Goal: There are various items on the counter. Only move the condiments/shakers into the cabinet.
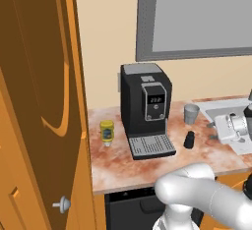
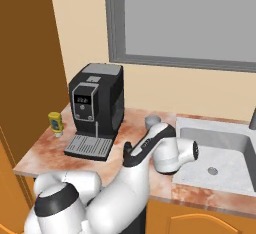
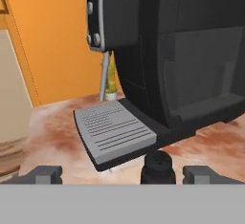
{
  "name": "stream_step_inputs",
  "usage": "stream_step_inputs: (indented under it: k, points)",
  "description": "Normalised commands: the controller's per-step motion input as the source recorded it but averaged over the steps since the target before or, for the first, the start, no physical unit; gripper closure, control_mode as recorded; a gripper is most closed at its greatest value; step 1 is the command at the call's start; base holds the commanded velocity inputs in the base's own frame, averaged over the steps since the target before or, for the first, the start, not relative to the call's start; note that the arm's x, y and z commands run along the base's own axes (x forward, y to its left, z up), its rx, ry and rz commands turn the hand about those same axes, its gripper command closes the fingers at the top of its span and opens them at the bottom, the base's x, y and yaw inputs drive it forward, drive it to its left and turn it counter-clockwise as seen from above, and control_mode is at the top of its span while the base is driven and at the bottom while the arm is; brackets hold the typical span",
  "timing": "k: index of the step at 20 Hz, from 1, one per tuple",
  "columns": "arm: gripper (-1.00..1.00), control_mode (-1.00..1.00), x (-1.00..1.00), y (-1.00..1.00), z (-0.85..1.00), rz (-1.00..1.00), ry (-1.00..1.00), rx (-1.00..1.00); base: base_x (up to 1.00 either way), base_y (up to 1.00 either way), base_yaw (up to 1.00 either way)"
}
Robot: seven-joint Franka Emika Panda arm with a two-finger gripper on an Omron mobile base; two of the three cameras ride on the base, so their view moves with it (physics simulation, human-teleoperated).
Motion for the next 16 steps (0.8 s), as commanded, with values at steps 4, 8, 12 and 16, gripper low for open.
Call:
stream_step_inputs:
  k: [4,8,12,16]
  points:
    - [-1.0,-1.0,0.33,0.0,-0.41,0.0,0.0,0.0,0.0,0.0,0.0]
    - [-1.0,-1.0,0.31,0.06,-0.41,0.0,0.0,0.0,0.0,0.0,0.0]
    - [-1.0,-1.0,0.28,0.01,-0.32,0.0,0.0,0.0,0.0,0.0,0.0]
    - [-1.0,-1.0,0.26,0.0,-0.21,0.0,0.0,0.0,0.0,0.0,0.0]
